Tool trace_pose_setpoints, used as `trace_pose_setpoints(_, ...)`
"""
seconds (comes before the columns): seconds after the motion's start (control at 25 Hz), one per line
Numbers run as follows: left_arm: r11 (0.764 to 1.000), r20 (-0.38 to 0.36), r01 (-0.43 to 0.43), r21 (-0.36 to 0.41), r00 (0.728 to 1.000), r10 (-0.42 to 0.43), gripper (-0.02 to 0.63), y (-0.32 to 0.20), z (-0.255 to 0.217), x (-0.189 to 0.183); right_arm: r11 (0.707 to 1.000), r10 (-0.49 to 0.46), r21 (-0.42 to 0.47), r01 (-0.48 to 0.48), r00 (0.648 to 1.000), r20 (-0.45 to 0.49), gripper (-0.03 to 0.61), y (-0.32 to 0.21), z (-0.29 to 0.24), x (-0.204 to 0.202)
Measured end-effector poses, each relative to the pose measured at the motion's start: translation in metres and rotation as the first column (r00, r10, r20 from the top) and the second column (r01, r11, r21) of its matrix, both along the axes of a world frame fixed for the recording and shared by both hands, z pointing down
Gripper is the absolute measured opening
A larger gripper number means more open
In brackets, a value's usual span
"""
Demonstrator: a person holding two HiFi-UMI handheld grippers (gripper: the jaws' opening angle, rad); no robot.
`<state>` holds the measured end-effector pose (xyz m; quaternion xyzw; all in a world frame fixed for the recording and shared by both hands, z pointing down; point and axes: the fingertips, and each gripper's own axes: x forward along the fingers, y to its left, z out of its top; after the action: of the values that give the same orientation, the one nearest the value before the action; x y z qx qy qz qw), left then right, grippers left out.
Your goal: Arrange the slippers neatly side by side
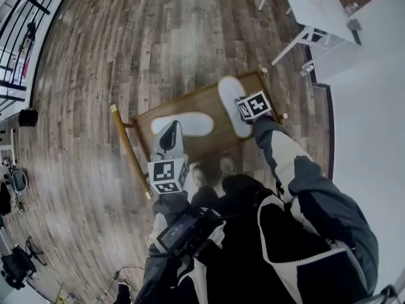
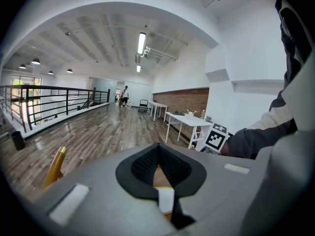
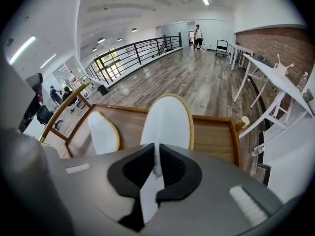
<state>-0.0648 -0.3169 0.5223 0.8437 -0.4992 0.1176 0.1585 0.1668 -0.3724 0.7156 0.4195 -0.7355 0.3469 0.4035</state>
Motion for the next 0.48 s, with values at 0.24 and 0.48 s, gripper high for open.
trace_pose_setpoints(0.24, 1.0, -0.028, 0.001, 0.03, 1.0, 0.0, 0.008, 0.001, -0.01, 0.0, 0.998, -0.026, 0.058, 0.023, 0.999, 0.048, 0.025, 0.011, -0.039, -0.021)
trace_pose_setpoints(0.48, 0.999, -0.03, -0.006, 0.041, 1.0, 0.007, 0.008, 0.008, -0.019, 0.004, 0.999, -0.041, 0.034, 0.039, 0.998, 0.044, 0.025, 0.026, -0.032, -0.027)
